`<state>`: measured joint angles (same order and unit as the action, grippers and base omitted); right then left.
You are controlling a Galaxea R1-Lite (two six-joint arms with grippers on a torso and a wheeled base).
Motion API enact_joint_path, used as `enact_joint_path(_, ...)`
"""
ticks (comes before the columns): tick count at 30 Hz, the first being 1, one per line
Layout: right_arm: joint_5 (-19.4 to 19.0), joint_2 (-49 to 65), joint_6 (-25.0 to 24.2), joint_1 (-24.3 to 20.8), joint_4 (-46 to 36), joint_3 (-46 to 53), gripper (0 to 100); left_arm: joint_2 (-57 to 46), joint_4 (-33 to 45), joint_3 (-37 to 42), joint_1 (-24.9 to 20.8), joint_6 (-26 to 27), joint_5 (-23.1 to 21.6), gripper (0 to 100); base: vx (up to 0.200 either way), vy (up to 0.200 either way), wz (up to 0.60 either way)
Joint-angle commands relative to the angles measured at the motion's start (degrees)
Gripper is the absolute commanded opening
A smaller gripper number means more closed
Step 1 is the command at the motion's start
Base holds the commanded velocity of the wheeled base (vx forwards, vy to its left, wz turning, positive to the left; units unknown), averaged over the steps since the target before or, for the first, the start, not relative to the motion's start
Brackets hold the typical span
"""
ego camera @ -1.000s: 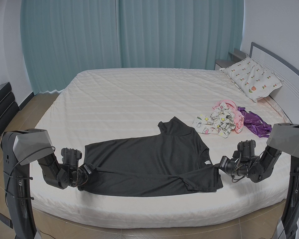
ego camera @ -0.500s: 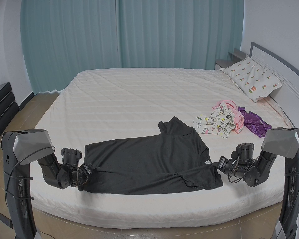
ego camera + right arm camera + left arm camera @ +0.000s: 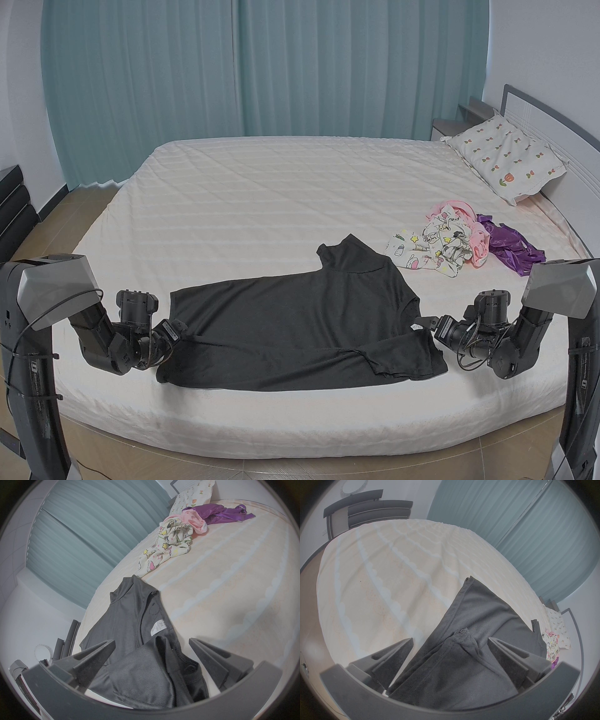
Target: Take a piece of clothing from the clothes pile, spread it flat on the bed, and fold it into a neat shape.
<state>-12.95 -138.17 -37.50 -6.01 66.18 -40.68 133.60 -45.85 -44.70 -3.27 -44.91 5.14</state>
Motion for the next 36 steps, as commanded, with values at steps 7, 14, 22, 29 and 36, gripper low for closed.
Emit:
enact_joint_path(7,0.3,-0.3,0.0,0.5,0.0,0.3,100,1.1,-1.5,-3.3,-0.2,0.6,-0.2,100,0.000,0.000,0.00)
enact_joint_path(14,0.3,-0.3,0.0,0.5,0.1,0.3,100,4.7,-1.4,-5.8,-1.0,3.4,0.3,100,0.000,0.000,0.00)
enact_joint_path(22,0.4,-0.4,0.1,0.4,0.0,0.3,100,5.4,-1.1,-6.0,-1.0,4.4,0.9,0,0.000,0.000,0.00)
enact_joint_path(29,0.4,-0.3,0.3,0.3,0.2,0.5,100,5.2,-1.1,-5.0,-0.9,4.3,4.3,0,0.000,0.000,0.00)
enact_joint_path(36,0.4,-0.7,0.7,0.3,4.1,1.6,100,4.8,-1.3,-3.2,-0.5,4.0,5.8,0,0.000,0.000,0.00)
